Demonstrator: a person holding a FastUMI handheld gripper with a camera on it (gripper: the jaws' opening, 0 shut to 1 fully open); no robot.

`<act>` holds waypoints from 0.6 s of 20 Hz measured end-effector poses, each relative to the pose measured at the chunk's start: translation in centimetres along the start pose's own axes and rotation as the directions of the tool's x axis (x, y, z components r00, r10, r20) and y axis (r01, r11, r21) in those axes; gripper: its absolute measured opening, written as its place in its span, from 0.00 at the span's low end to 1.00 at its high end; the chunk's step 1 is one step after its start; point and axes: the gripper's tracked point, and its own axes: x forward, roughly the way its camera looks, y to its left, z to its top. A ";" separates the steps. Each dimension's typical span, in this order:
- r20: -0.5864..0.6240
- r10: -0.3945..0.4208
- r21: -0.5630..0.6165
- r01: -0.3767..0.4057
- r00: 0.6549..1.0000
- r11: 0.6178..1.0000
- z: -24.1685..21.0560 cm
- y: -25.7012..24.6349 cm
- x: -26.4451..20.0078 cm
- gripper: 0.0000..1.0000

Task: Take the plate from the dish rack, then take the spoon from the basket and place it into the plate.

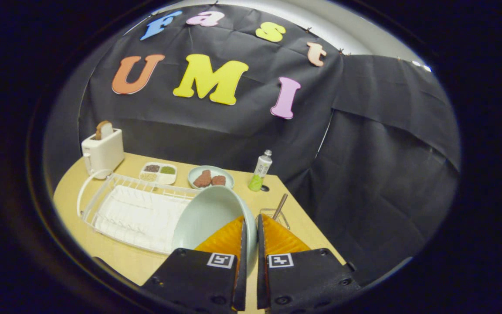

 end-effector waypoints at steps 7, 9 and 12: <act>-0.195 0.282 0.251 -0.230 0.939 0.940 -10.8 0.2 0.0 0.12; -0.246 0.359 0.313 -0.277 0.900 0.909 -13.8 0.8 1.1 0.12; -0.284 0.387 0.348 -0.282 0.877 0.894 -16.7 0.7 3.0 0.12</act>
